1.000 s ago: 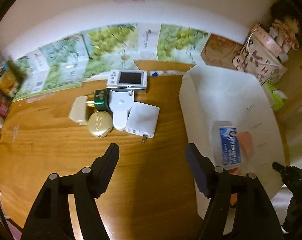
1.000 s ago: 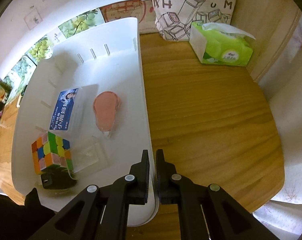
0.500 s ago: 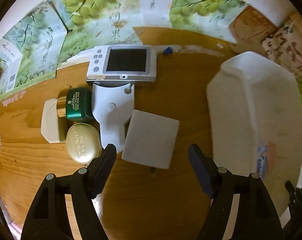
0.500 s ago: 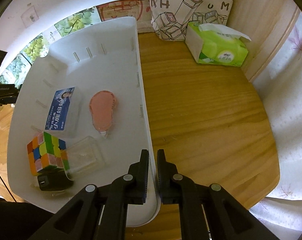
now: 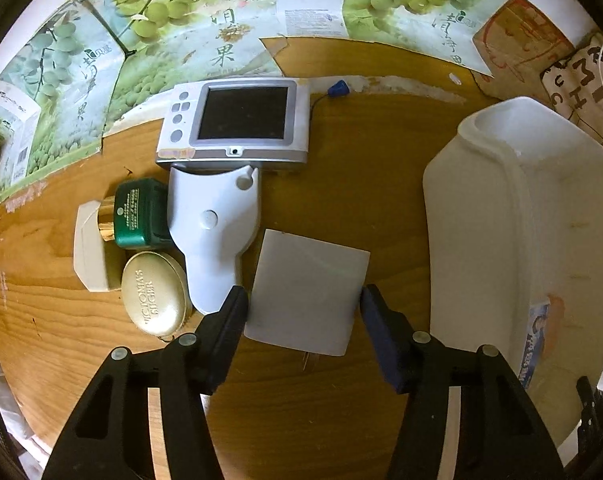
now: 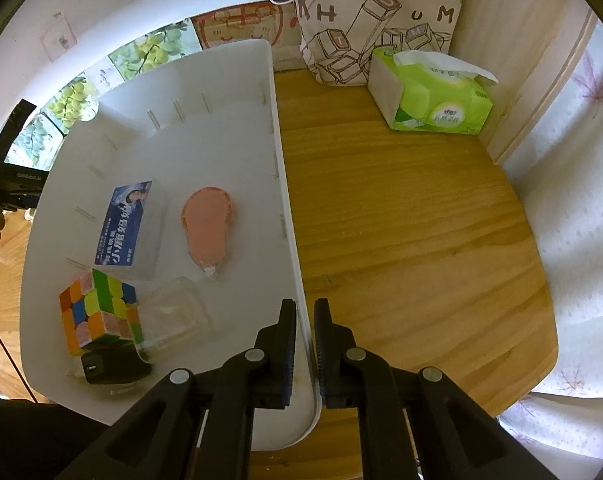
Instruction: Organize rigid objects
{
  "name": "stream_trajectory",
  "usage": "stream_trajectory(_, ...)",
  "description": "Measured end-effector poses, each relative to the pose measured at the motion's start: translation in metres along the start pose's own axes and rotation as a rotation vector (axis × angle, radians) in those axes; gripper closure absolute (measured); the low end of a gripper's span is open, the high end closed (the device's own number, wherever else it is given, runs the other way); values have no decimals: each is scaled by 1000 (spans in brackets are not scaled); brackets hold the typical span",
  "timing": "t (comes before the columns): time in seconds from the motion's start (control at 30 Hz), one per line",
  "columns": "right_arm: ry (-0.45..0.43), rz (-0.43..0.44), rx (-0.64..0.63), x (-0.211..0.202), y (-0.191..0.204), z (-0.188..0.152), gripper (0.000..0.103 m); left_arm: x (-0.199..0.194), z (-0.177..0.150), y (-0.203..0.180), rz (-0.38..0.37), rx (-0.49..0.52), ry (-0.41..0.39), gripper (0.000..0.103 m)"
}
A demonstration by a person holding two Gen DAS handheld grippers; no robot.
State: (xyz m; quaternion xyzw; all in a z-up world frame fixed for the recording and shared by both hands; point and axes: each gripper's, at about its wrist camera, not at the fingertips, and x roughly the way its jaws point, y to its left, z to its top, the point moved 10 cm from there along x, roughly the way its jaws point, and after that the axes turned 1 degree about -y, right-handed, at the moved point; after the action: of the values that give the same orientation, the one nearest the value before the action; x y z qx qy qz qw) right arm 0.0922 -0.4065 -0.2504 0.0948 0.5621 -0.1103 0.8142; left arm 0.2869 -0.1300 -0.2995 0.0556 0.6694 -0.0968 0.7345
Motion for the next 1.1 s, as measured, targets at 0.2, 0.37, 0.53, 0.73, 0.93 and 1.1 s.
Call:
stream_trajectory(0.2,-6,19,-15,-3,2,0,94,-11,-11,4,-32,-47,5,42)
stream_trajectory(0.37,-13,35,-29,-7,2,0,94,-53,-27,6,-34,-48,-64,42)
stream_trajectory(0.53,-22,48,-55,-9,3,1,94,-105,-40,-5,-42,-11,-145,42)
stream_trajectory(0.73,-30,67,-82,-12,5,1,94,-148,-45,-33,-85,55,-230,43)
stream_trajectory(0.93,-34,69,-101,-13,6,1,94,-169,-50,-81,-161,127,-287,88)
stream_trajectory(1.1,-42,85,-98,-13,4,2,93,-171,-51,-120,-217,197,-304,88)
